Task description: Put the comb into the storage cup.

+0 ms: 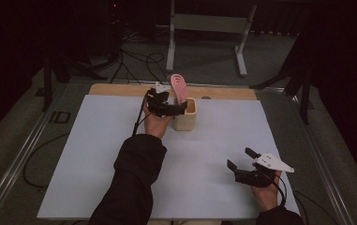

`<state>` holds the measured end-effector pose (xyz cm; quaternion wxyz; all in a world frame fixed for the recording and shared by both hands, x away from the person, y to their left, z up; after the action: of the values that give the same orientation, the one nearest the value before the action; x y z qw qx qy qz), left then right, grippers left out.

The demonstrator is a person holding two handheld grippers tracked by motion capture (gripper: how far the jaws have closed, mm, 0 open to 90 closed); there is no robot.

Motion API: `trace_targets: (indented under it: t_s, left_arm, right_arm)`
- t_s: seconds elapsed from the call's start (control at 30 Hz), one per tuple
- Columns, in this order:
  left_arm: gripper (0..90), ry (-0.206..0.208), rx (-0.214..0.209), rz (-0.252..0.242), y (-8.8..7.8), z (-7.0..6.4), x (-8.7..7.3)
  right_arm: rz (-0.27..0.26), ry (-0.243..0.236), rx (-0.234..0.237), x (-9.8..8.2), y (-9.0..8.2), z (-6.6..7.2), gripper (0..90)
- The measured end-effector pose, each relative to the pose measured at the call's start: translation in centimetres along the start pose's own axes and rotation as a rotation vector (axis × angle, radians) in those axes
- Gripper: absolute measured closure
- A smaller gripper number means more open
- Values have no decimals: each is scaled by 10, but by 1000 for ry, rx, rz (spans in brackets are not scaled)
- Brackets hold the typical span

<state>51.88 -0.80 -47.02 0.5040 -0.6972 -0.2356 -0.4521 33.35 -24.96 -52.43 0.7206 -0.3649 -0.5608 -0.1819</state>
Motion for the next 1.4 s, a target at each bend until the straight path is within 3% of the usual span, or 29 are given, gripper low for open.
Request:
trace_targets:
  t_s: [0.77, 1.4]
  left_arm:
    - [0, 62, -22, -13, -28, 7, -8]
    - [1, 37, -60, -15, -61, 29, -33]
  right_arm:
    - [2, -1, 2, 0, 1, 2, 96]
    - [4, -6, 6, 0, 3, 4, 96]
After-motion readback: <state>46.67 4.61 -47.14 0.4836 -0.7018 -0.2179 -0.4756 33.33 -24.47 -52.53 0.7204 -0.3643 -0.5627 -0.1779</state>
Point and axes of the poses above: each handheld gripper's, and its own axes: y roughly forward along the jaws, x roughly out of its top, z roughly to its left, the point moved 9 cm from there along y, roughly forward along the jaws, and after that the axes turned 10 degrees about x, right-handed, at the moved point
